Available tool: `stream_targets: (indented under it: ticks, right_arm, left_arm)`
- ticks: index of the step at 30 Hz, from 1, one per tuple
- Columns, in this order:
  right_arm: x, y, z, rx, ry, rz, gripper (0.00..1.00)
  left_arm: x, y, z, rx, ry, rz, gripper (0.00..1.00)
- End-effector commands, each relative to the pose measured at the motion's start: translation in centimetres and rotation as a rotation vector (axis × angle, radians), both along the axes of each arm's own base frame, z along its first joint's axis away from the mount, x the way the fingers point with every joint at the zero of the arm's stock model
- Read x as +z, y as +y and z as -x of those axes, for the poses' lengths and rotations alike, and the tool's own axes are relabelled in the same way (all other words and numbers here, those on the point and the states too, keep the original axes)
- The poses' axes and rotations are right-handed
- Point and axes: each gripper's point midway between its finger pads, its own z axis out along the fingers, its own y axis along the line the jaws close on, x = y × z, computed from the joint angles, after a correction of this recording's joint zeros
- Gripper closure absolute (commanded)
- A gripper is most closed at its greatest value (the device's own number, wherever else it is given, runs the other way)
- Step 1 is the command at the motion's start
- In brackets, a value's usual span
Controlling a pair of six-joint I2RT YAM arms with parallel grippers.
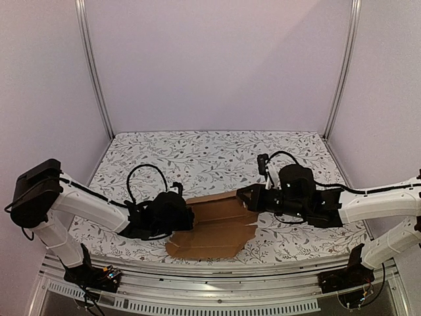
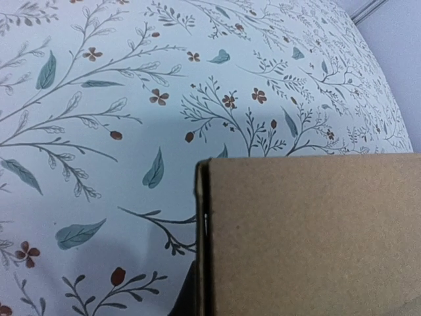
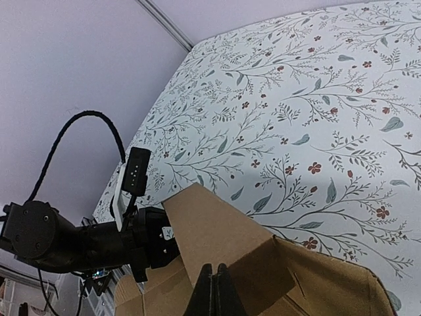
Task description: Fold the paper box
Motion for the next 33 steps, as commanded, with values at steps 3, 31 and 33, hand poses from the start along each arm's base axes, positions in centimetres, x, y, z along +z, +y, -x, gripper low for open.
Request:
stream_targets:
  ticks: [3,31,33]
  right_arm:
    - [4.2,-0.3,2.3,0.122,-0.117,0.081,1.00]
    - [12.8,-4.9,7.4,0.189,-0.450,-0.111,1.00]
    - [13.4,-3.8,7.2,0.205,-0.456,-0.127,1.00]
  left_arm:
    - [2.5,-0.2,-1.9,0.005,-0.078,0.035,1.00]
    - [14.2,1.8,-2.6,-0.056,-0.155,0.416,1.00]
    - [14.5,1.7,-2.2,-0.075,-0.142,0.440,1.00]
